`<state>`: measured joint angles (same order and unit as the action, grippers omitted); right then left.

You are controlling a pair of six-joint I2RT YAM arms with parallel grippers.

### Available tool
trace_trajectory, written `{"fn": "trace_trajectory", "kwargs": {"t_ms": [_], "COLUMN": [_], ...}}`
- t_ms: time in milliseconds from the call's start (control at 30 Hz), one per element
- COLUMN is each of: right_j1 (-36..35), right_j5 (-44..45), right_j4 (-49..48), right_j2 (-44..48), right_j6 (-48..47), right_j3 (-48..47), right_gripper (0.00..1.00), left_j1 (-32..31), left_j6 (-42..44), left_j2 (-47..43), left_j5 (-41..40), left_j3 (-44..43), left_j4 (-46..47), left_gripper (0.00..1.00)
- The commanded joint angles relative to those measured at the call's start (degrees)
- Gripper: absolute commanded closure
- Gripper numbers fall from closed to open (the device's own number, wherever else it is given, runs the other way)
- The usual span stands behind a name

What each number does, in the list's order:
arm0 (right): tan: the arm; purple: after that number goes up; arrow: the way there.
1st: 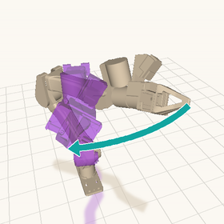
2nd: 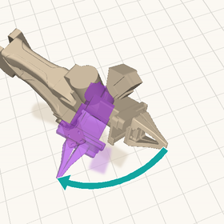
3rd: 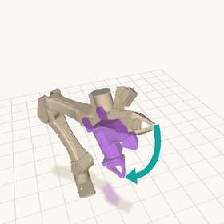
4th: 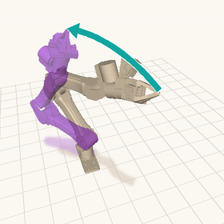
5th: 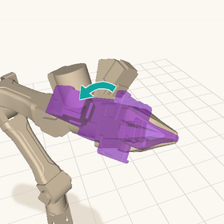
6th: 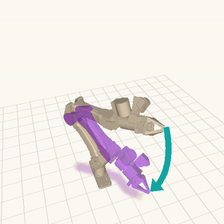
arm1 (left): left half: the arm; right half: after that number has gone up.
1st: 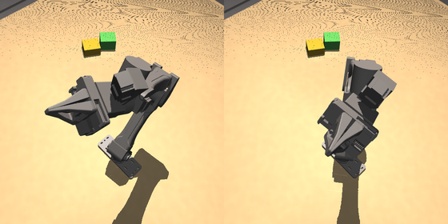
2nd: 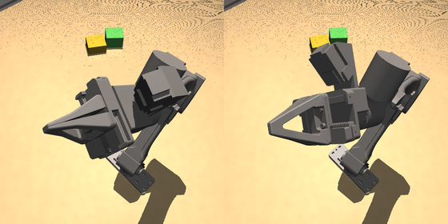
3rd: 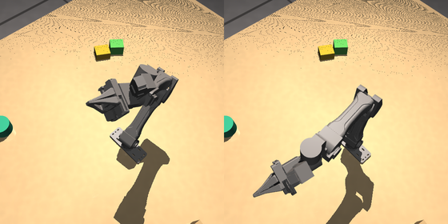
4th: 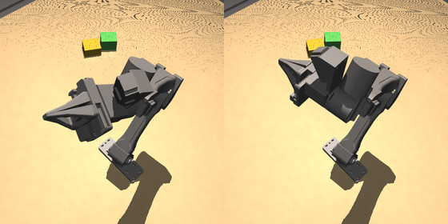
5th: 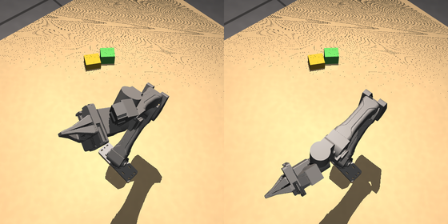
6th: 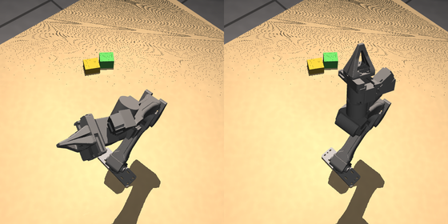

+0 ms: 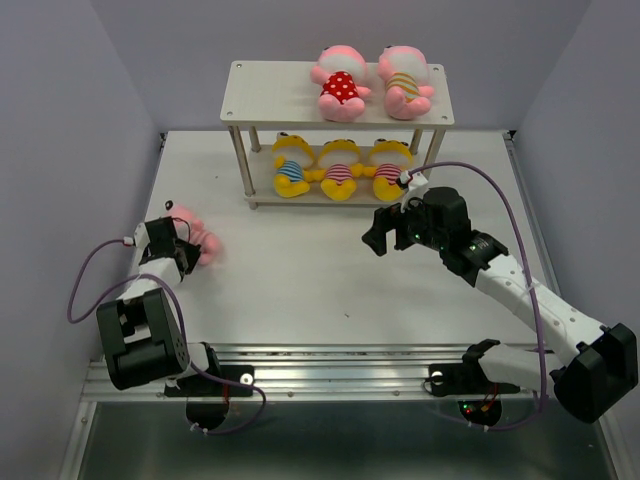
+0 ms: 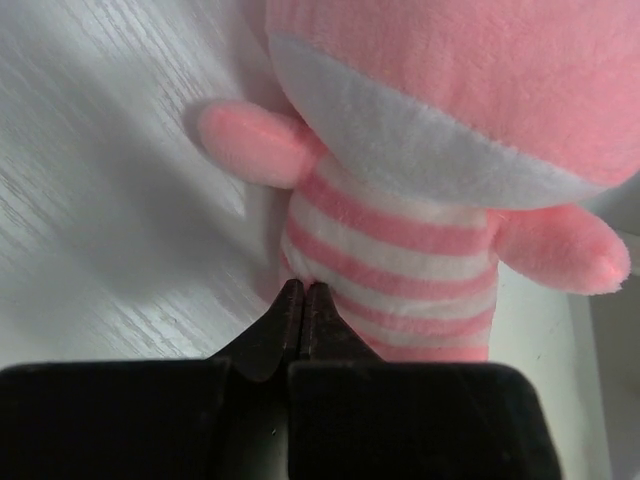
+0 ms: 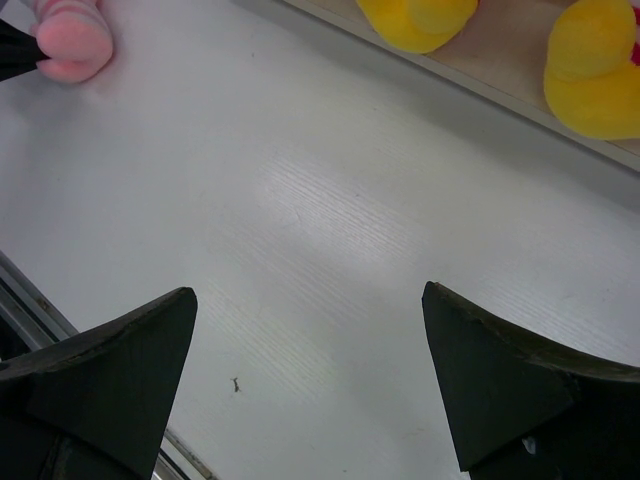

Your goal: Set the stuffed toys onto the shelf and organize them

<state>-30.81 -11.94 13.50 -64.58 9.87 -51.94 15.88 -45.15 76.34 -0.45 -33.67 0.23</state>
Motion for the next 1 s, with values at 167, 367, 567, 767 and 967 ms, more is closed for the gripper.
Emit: {"fn": "trace_trajectory", "kwargs": {"t_ms": [167, 367, 567, 767, 967], "right_j1": [0.05, 0.05, 0.05, 0.05, 0.05], "right_j5": [1.84, 1.22, 1.05, 0.61, 0.26], "right_j4": [-0.84, -0.75, -0.23, -0.31, -0.14], "right_j2": [0.24, 1.73, 3.67, 5.77, 7.8], "right_j6": [-0.38, 0.24, 1.03, 2.08, 2.79], "right_j3": [-1.23, -0.18, 1.58, 2.81, 3.87], "right_gripper": [0.0, 0.0, 0.0, 0.0, 0.0], "left_j1": [0.2, -0.15, -1.03, -1.29, -2.43], "left_j6": [2.95, 2.17, 3.57, 7.08, 11.13], "left_j2": [-3.2, -14.27, -22.8, -27.2, -21.77], "left_j5": [3.79, 4.06, 1.06, 3.59, 11.24], "left_j3": [0.01, -3.06, -10.62, -21.33, -37.67], "left_j4": [-0.76, -4.79, -12.44, -16.22, -17.54], "left_gripper": [1.0, 1.0, 1.0, 1.0, 1.0]}}
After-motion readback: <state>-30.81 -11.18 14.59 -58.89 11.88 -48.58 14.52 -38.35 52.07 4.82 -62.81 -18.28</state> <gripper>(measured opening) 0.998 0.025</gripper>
